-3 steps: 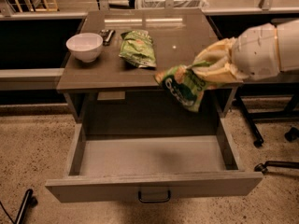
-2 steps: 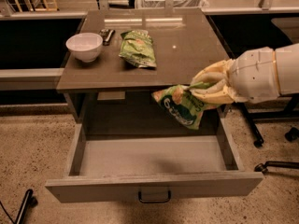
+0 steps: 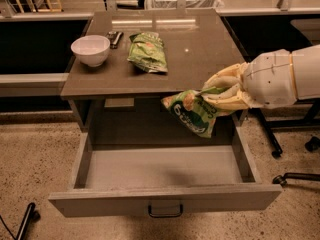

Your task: Place green rice chip bag into top drawer

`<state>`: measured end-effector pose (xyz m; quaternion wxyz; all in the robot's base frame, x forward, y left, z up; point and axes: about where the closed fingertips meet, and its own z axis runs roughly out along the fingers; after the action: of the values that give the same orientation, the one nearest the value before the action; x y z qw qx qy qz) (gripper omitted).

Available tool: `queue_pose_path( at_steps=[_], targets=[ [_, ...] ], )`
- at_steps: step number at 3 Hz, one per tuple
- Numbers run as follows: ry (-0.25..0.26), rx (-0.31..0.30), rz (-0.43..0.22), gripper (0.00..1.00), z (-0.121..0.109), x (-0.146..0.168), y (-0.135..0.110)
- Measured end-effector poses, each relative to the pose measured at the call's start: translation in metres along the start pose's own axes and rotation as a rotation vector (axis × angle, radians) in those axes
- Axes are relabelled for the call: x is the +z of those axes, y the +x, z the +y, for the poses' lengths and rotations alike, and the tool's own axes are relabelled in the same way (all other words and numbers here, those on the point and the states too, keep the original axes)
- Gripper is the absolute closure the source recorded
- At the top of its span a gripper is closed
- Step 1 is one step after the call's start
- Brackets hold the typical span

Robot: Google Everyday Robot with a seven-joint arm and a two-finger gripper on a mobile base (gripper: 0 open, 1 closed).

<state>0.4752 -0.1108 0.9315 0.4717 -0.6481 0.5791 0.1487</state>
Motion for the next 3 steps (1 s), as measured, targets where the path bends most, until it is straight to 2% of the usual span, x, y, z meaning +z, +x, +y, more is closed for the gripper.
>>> queue_pose_path(
  at_steps=[1,2,3],
  targets=[
    [0.033,0.021,0.036,1.0,0.017,0.026,0.059],
    [0.044,0.017,0.057,1.0,0.03,0.047,0.094],
    [0.034,0.041,0.061,0.77,0.039,0.061,0.117]
  ],
)
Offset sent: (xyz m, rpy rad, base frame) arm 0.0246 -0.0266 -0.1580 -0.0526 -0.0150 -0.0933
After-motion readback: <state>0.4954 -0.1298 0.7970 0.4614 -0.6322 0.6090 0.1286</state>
